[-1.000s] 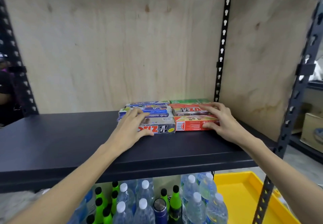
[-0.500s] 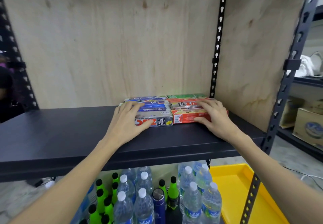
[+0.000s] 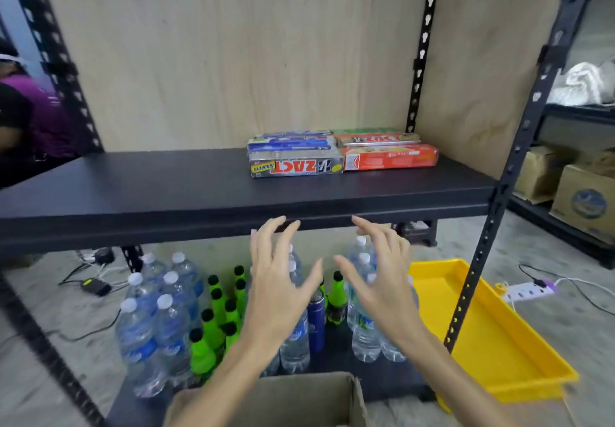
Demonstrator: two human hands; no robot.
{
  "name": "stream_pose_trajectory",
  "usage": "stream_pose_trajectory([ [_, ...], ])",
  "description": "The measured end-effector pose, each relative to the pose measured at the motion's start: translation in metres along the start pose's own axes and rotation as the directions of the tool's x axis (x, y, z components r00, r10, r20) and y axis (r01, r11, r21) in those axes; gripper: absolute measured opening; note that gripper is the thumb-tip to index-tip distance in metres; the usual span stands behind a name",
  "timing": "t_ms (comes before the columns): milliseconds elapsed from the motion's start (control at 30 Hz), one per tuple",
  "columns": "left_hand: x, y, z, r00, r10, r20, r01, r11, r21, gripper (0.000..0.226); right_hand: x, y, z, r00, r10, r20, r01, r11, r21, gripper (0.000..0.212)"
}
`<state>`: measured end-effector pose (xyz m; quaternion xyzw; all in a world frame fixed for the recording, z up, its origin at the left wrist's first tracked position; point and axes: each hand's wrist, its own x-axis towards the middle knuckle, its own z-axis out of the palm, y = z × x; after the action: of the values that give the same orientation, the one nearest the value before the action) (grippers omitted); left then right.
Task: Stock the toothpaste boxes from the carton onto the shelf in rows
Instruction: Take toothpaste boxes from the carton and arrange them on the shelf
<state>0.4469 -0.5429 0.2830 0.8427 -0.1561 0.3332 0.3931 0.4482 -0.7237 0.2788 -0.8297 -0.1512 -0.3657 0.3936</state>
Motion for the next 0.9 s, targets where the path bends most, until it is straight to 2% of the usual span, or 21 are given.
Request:
stream_pose_trajectory([
  [67,-0.030,-0.013,0.003,0.999,-0.038,-0.006,0.038,0.999,0.004,0.061,-0.035,0.004,0.018,0.999,0.040,0.036,-0.039,0.999,-0.014,0.061],
  [200,-0.088,-0.059,0.006,0.976,-0.205,0.066,0.202,0.978,0.048,0.060,-0.098,0.018,0.053,0.983,0.158,0.095,-0.155,0.987,-0.041,0.062],
  [367,-0.158,-0.126,0.006,0.896,-0.415,0.162,0.380,0.902,0.205,0.065,-0.172,0.044,0.100,0.917,0.305,0.258,-0.283,0.952,-0.116,0.067],
  [533,-0.226,-0.186,0.008,0.740,-0.619,0.264,0.549,0.782,0.295,0.062,-0.245,0.089,0.141,0.790,0.371,0.488,-0.280,0.927,-0.252,0.067],
  [700,-0.284,-0.240,0.006,0.588,-0.726,0.358,0.592,0.687,0.421,0.058,-0.298,0.135,0.169,0.639,0.453,0.622,-0.270,0.889,-0.370,0.058],
  [833,-0.316,-0.275,0.012,0.456,-0.826,0.332,0.616,0.562,0.552,0.061,-0.319,0.164,0.199,0.492,0.501,0.712,-0.227,0.863,-0.451,0.059],
  [900,-0.328,-0.289,0.018,0.415,-0.862,0.293,0.614,0.502,0.609,0.060,-0.327,0.175,0.214,0.437,0.505,0.744,-0.214,0.862,-0.460,0.063],
])
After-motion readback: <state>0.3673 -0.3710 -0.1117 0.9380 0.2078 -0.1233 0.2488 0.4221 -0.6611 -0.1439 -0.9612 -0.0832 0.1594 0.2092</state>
